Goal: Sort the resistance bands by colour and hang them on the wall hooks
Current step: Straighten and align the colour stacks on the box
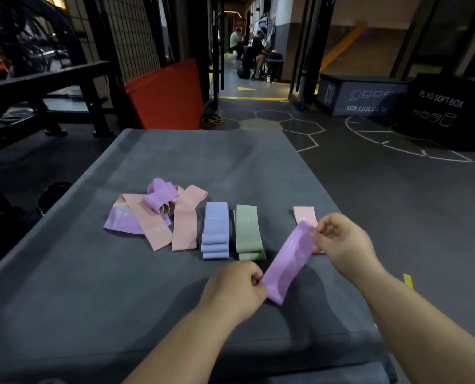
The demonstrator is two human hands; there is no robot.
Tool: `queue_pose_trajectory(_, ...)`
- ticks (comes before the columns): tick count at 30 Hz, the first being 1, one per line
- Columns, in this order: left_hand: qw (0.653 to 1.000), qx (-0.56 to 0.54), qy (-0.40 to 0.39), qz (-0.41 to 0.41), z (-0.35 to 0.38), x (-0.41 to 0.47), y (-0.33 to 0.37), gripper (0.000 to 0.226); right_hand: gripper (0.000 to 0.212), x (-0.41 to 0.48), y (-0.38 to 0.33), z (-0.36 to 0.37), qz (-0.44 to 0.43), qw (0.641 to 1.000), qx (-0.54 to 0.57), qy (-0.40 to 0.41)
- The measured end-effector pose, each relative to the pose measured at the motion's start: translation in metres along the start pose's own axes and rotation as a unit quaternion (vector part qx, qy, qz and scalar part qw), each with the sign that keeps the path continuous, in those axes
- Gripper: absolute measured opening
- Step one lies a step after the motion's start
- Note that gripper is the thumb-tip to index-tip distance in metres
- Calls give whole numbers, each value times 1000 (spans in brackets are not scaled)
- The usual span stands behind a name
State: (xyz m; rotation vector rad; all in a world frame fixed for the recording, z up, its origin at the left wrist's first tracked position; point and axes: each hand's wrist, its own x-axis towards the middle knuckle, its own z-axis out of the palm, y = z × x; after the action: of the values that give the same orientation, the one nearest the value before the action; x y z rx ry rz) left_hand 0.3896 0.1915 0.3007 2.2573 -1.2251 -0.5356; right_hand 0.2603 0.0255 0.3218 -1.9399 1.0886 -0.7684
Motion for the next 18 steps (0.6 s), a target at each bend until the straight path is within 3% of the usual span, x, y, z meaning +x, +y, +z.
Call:
queue_pose_trajectory(3,999,-41,6,6,13,7,13,3,18,24,-4,0,-3,1000,-6,6)
queue_pose_trajectory(10,995,-78,65,-14,37,36,30,14,25,88,-9,16,-51,988,-141,-43)
queue_pose_trajectory(18,996,44,75,14,37,61,46,7,30,129,-9,38,-54,969,-213,-110)
